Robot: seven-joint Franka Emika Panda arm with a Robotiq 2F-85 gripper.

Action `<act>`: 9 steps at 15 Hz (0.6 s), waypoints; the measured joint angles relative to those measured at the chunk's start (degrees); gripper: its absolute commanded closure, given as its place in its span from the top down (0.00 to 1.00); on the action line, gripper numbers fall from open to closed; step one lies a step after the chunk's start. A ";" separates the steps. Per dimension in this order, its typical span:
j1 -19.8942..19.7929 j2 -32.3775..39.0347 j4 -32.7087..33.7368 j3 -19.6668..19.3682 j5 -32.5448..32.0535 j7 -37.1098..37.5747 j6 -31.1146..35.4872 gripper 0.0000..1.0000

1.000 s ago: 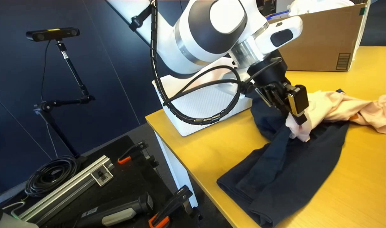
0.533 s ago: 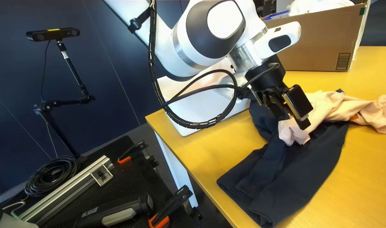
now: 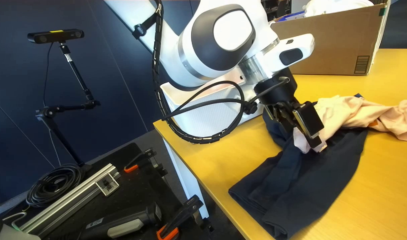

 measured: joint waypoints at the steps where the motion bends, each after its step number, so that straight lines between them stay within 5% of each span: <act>1: 0.00 0.00 -0.09 -0.08 0.27 0.00 0.00 0.51; 7: 0.01 0.01 -0.12 -0.61 0.89 0.73 0.08 0.05; 9: 0.01 0.03 -0.12 -0.84 0.96 1.00 0.09 0.00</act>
